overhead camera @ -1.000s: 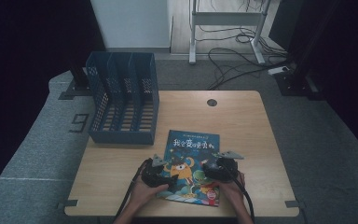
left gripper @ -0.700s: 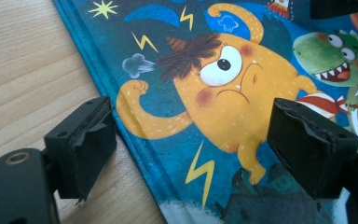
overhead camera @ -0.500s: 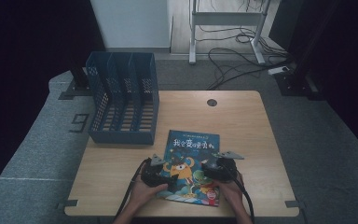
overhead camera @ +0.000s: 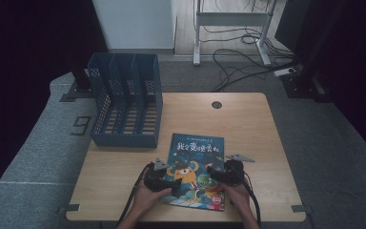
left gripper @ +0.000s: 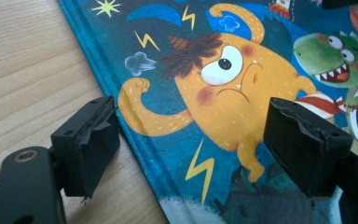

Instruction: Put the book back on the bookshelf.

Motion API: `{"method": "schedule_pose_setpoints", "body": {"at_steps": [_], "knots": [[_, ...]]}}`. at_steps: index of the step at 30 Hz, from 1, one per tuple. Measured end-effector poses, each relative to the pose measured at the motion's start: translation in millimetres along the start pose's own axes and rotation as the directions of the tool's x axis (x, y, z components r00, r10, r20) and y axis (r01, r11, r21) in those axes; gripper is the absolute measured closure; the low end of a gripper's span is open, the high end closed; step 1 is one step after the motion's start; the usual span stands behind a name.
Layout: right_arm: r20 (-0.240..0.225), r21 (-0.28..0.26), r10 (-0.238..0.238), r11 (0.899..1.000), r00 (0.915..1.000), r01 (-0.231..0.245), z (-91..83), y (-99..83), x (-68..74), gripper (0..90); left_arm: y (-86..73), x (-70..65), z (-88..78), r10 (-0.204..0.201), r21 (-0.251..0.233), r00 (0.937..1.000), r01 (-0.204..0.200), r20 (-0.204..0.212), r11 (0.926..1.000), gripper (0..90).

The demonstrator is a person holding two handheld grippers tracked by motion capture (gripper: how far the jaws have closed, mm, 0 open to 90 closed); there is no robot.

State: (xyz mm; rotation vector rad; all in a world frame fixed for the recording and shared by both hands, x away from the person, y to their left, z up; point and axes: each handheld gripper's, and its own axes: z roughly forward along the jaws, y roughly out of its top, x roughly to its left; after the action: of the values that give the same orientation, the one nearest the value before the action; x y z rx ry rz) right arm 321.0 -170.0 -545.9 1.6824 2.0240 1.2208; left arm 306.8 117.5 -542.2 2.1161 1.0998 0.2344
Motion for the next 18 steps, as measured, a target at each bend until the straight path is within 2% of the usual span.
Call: {"method": "schedule_pose_setpoints", "body": {"at_steps": [6, 15, 18], "knots": [[-0.008, -0.005, 0.010, 1.000, 0.9999, -0.010, -0.7, 0.3, -0.3, 17.5, 0.1, -0.1, 0.0, -0.003, 0.000, 1.0000, 0.003, -0.002, 1.0000, 18.2], [-0.080, -0.023, 0.045, 0.999, 0.9958, -0.047, -9.8, 5.8, -5.4, 17.2, 0.1, 0.1, -0.2, -0.003, 0.001, 1.0000, 0.003, -0.003, 1.0000, 18.8], [-0.085, -0.026, 0.035, 0.999, 0.9958, -0.038, -12.8, 7.6, -4.4, 16.9, 0.1, 1.1, -0.4, -0.005, -0.001, 1.0000, 0.005, 0.006, 1.0000, 18.6]]}}
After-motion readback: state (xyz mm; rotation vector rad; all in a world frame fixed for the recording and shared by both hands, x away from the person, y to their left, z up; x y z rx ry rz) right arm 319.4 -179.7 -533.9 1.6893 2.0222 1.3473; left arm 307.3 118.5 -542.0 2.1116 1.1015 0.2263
